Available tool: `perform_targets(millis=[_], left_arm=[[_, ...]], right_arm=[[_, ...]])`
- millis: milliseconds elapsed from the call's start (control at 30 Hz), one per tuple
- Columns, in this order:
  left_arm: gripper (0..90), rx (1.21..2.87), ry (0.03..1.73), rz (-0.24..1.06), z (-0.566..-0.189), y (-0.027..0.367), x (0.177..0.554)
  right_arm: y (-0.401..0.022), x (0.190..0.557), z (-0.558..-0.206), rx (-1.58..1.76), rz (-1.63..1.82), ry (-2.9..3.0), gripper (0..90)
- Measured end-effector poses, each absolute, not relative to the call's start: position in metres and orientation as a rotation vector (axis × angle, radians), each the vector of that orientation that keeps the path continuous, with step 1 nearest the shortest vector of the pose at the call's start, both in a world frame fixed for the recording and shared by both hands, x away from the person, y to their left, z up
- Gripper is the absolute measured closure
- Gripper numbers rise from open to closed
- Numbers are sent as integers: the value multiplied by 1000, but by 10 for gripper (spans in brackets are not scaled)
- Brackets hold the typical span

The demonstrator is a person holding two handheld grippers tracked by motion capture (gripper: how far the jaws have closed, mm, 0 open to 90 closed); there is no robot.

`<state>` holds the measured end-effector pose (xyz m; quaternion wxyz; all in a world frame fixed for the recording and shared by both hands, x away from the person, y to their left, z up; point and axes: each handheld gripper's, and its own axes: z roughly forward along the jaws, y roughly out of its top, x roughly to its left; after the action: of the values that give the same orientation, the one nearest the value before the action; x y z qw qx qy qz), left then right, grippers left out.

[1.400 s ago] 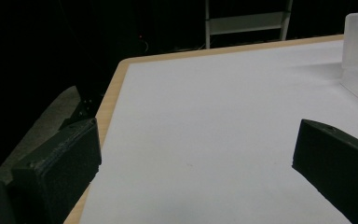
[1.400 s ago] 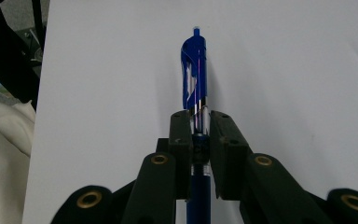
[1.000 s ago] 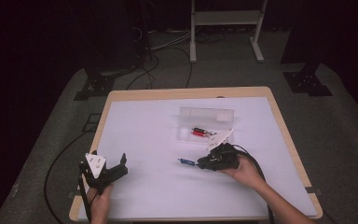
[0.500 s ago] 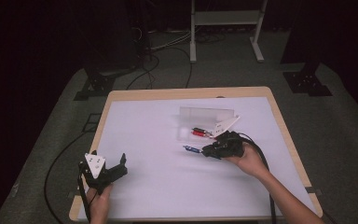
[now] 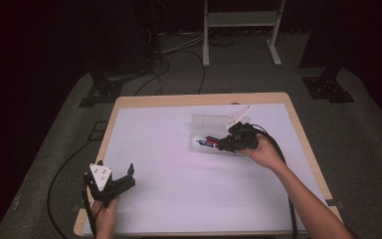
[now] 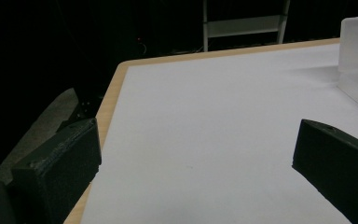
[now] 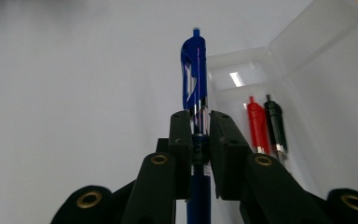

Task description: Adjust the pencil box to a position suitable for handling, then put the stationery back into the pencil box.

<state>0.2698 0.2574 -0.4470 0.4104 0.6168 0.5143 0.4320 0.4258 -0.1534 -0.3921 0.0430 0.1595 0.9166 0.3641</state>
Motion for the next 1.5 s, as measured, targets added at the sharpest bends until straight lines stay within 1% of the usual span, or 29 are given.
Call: perform_targets(millis=[367,700,1200,1300,1367,1433,1500], left_arm=[[4,1546,1303,1084,-447,260,270],[4,1549,1298,1086,-447,258,270],[4,1537,1310,1094,-445,259,267],[4,1528,1311,1098,-444,259,267],[4,1524,1316,1089,-444,258,267],[3,1524,1316,1090,-444,258,267],[4,1527,1313,1090,-444,259,267]], right_arm=[[-157,459,-406,505,1036,2838,787],[-165,466,-419,530,994,2866,787],[-160,476,-436,512,923,2891,785],[-159,479,-436,522,930,2894,779],[-160,480,-436,519,969,2888,739],[-160,480,-436,518,981,2894,731],[-160,480,-435,514,985,2890,704]])
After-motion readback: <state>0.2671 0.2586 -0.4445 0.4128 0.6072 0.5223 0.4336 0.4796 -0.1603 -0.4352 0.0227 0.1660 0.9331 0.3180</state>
